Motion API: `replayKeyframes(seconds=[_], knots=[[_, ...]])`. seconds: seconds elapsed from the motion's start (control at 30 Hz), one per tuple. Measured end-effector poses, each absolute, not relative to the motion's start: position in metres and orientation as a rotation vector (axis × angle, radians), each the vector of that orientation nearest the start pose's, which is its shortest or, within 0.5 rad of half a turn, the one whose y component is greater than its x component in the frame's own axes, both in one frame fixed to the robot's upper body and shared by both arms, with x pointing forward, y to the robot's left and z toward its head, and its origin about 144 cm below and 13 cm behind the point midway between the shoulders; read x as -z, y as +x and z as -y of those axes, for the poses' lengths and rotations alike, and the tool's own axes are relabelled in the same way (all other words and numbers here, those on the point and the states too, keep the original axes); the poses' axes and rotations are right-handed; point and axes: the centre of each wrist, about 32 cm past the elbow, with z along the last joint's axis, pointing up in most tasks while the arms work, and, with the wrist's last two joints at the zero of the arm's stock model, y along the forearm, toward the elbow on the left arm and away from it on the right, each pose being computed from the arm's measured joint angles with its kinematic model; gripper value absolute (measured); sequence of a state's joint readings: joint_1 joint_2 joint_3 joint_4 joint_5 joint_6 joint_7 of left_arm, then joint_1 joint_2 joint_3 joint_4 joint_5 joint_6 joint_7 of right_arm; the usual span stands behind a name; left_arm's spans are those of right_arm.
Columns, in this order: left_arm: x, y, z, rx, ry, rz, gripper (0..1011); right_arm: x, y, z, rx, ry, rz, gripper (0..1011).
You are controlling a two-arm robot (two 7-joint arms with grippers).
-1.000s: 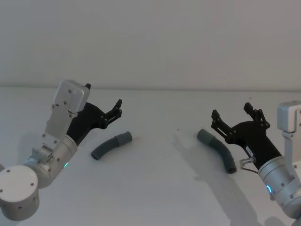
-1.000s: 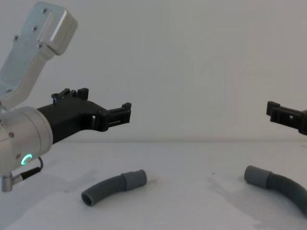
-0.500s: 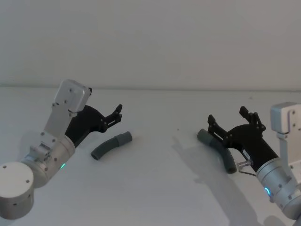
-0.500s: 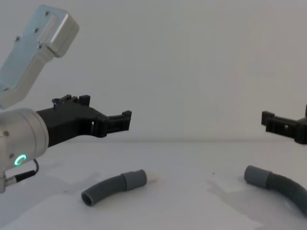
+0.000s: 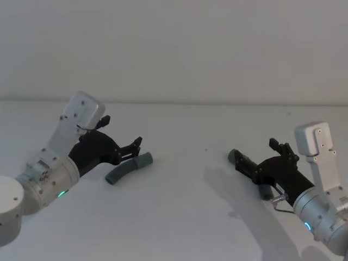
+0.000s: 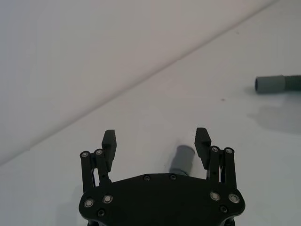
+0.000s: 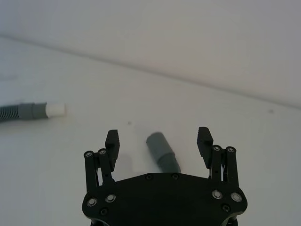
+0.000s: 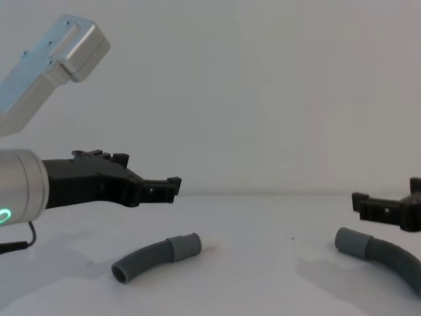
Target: Use both hands to pick up one end of the pipe from the table, align the ends, and insert them.
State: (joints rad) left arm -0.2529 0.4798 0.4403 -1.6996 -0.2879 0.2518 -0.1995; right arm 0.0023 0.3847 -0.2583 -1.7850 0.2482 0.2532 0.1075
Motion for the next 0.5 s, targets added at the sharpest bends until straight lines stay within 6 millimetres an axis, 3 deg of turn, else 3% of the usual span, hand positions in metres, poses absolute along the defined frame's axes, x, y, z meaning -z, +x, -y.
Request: replayKeyframes(seconds=[0.5], knots=[[-1.244,0.495,-0.234,-0.864,0.330,0.084,1001,-1.201,0.445,0.240,1.165,-0.274,-0.068,1000]])
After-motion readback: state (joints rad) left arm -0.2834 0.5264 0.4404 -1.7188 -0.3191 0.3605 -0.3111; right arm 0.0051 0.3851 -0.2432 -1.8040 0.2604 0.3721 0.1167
